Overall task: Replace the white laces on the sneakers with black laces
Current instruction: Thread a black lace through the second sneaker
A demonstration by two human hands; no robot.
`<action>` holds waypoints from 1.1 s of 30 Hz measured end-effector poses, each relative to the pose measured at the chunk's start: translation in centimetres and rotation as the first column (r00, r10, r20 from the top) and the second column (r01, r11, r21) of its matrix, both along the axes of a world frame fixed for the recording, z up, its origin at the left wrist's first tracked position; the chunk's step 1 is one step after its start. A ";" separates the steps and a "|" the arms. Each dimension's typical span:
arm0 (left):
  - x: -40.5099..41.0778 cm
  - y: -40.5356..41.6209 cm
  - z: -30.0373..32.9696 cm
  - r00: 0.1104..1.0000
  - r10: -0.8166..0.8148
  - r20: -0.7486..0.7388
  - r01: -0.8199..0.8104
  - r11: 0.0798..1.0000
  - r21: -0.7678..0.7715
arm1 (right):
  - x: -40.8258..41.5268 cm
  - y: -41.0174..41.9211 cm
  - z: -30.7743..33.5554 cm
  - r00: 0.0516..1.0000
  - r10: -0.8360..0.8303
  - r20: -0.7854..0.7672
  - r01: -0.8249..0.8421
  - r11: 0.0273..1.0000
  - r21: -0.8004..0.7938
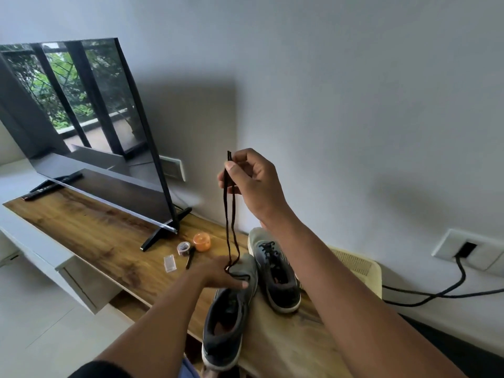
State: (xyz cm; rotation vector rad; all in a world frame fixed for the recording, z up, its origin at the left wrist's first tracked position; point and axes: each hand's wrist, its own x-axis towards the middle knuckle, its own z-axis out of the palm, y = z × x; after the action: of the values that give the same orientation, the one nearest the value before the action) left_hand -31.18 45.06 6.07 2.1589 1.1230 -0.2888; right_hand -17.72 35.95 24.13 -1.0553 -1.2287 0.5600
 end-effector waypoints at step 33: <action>2.5 -0.6 -2.2 0.952 0.304 0.040 -0.307 0.946 0.105 | -4.6 -3.5 15.3 0.976 -0.143 -0.164 0.170 0.971 0.166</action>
State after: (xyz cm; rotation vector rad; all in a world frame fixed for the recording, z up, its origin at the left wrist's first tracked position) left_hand -28.64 44.50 3.85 2.0353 1.4679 -0.0625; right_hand -22.28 32.50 39.40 -0.9305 -1.0316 0.3919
